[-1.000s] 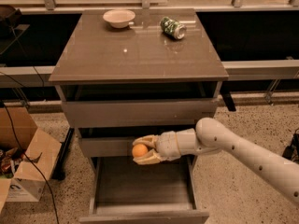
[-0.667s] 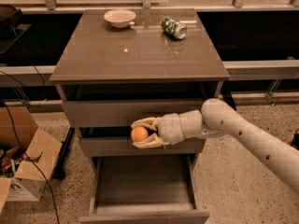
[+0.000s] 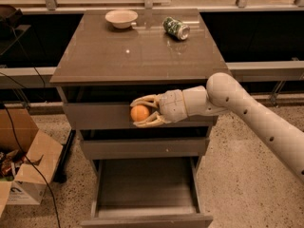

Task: Pick orange from bottom drawer and place on counter

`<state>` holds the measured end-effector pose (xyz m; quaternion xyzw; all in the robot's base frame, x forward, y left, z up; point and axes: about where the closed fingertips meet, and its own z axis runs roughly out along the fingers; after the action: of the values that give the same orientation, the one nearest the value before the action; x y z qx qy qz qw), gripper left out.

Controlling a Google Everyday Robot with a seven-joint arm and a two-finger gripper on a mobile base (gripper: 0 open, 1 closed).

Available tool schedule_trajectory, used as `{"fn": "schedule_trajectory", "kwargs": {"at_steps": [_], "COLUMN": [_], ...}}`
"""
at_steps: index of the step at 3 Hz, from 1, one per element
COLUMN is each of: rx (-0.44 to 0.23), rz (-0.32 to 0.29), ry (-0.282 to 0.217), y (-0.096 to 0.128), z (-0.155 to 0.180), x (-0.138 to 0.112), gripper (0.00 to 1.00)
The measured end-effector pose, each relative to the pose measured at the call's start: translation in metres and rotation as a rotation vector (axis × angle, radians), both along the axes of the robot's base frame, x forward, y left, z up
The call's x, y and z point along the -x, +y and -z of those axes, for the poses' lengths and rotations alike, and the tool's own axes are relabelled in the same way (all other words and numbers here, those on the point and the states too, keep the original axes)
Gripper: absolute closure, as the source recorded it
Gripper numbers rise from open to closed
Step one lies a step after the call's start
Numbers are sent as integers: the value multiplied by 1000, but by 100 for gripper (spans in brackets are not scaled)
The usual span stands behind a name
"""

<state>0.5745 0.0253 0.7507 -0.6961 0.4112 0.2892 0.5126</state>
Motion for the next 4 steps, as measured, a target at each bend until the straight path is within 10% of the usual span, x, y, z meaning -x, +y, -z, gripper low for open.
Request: {"fn": "schedule_trajectory", "kwargs": {"at_steps": [3,4], "rx": [166,208], "rz": [16,74], "ry": [-282,-361], "y": [12,20], "z": [-106,-156], "x": [11,-26], "gripper": [100,100]}}
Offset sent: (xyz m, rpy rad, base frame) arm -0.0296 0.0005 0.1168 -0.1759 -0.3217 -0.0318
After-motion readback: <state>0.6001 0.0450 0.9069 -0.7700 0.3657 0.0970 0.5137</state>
